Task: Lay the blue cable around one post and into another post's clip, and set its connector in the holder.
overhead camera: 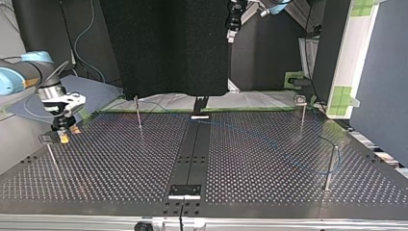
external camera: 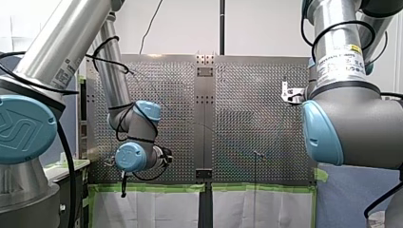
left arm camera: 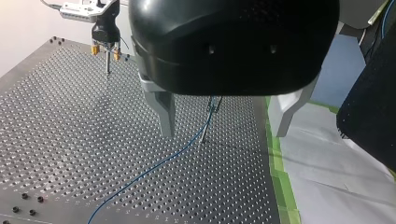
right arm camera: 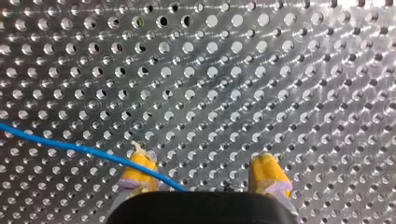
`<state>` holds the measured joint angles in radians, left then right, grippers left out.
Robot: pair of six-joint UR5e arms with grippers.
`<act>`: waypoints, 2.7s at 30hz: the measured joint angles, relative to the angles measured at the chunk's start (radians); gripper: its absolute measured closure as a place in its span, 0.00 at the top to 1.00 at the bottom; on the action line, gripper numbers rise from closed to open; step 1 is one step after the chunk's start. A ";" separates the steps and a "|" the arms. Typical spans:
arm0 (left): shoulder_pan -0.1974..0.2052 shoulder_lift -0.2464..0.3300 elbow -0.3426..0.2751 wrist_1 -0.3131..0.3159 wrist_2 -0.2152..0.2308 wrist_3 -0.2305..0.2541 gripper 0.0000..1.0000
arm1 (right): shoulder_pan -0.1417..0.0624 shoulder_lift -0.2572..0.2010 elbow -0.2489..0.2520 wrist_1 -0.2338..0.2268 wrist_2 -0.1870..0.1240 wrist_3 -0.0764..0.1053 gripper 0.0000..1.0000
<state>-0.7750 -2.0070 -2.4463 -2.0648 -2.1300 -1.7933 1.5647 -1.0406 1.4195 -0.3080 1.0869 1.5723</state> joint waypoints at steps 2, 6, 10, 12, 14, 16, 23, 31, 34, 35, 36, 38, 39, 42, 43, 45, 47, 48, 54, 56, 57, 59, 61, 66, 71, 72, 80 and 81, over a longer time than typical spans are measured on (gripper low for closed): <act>0.000 0.000 0.000 0.000 0.000 0.000 1.00 | 0.002 0.000 0.000 0.002 0.000 -0.003 1.00; 0.000 0.000 0.000 0.000 -0.001 0.000 1.00 | 0.006 0.000 0.000 0.011 0.002 -0.013 1.00; 0.000 0.000 0.000 0.000 -0.002 0.000 1.00 | 0.009 0.000 0.000 0.029 0.017 -0.031 1.00; 0.000 0.000 0.000 0.000 -0.005 0.000 1.00 | 0.010 0.000 0.000 0.036 0.026 -0.038 1.00; 0.000 0.000 0.000 -0.001 -0.008 0.001 1.00 | 0.010 0.000 0.000 0.038 0.031 -0.040 1.00; 0.000 0.000 0.000 -0.003 -0.010 0.002 1.00 | 0.011 0.000 0.000 0.041 0.034 -0.042 1.00; 0.000 0.000 0.000 -0.005 -0.012 0.003 1.00 | 0.018 0.000 0.000 0.068 0.080 -0.073 1.00; 0.000 0.000 0.000 -0.005 -0.012 0.003 1.00 | 0.022 0.000 0.000 0.083 0.127 -0.095 1.00; 0.000 0.000 0.000 -0.005 -0.012 0.003 1.00 | 0.025 -0.001 0.000 0.086 0.130 -0.101 1.00; 0.000 0.000 0.000 -0.005 -0.012 0.003 1.00 | 0.026 -0.001 0.000 0.086 0.131 -0.103 1.00; 0.000 0.000 0.000 -0.005 -0.012 0.003 1.00 | 0.027 -0.002 0.000 0.086 0.131 -0.105 1.00; 0.000 0.000 0.000 -0.005 -0.012 0.003 1.00 | 0.029 -0.002 0.000 0.087 0.131 -0.107 1.00; 0.000 0.000 0.000 -0.005 -0.012 0.003 1.00 | 0.030 -0.002 0.000 0.087 0.131 -0.108 1.00; 0.000 0.000 0.000 -0.005 -0.012 0.003 1.00 | 0.033 -0.003 0.000 0.087 0.130 -0.110 1.00; 0.000 0.000 0.000 -0.005 -0.012 0.003 1.00 | 0.033 -0.003 0.000 0.087 0.130 -0.111 1.00; 0.000 0.000 0.000 -0.005 -0.012 0.003 1.00 | 0.034 -0.004 0.000 0.087 0.130 -0.112 1.00; 0.000 0.000 0.000 -0.005 -0.012 0.003 1.00 | 0.036 -0.004 0.000 0.089 0.130 -0.115 1.00; 0.000 0.000 0.000 -0.005 -0.012 0.003 1.00 | 0.037 -0.005 0.000 0.092 0.131 -0.117 1.00; 0.000 0.000 0.000 -0.006 -0.015 0.003 1.00 | 0.040 -0.012 0.000 0.108 0.150 -0.129 1.00; 0.000 0.000 0.000 -0.008 -0.019 0.003 1.00 | 0.041 -0.015 0.000 0.114 0.156 -0.133 1.00; 0.000 0.000 0.000 -0.008 -0.020 0.003 1.00 | 0.041 -0.018 0.000 0.118 0.158 -0.135 1.00; 0.000 0.000 0.000 -0.009 -0.022 0.003 1.00 | 0.042 -0.022 0.000 0.122 0.161 -0.137 1.00; 0.000 0.000 0.000 -0.009 -0.022 0.003 1.00 | 0.044 -0.026 0.000 0.126 0.165 -0.138 1.00; 0.000 0.000 0.000 -0.009 -0.023 0.003 1.00 | 0.049 -0.032 0.005 0.134 0.179 -0.142 1.00; 0.000 0.000 0.000 -0.012 -0.023 0.004 1.00 | 0.053 -0.039 0.017 0.132 0.192 -0.144 1.00; 0.000 0.000 0.000 -0.013 -0.023 0.005 1.00 | 0.055 -0.040 0.019 0.132 0.193 -0.145 1.00; 0.000 0.000 0.000 -0.015 -0.023 0.006 1.00 | 0.065 -0.069 0.035 0.130 0.209 -0.142 1.00; 0.000 0.000 0.000 -0.015 -0.023 0.006 1.00 | 0.067 -0.076 0.041 0.128 0.210 -0.141 1.00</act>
<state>-0.7751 -2.0069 -2.4463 -2.0802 -2.1529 -1.7871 1.6314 -1.1166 1.4603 -0.1796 1.2967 1.4313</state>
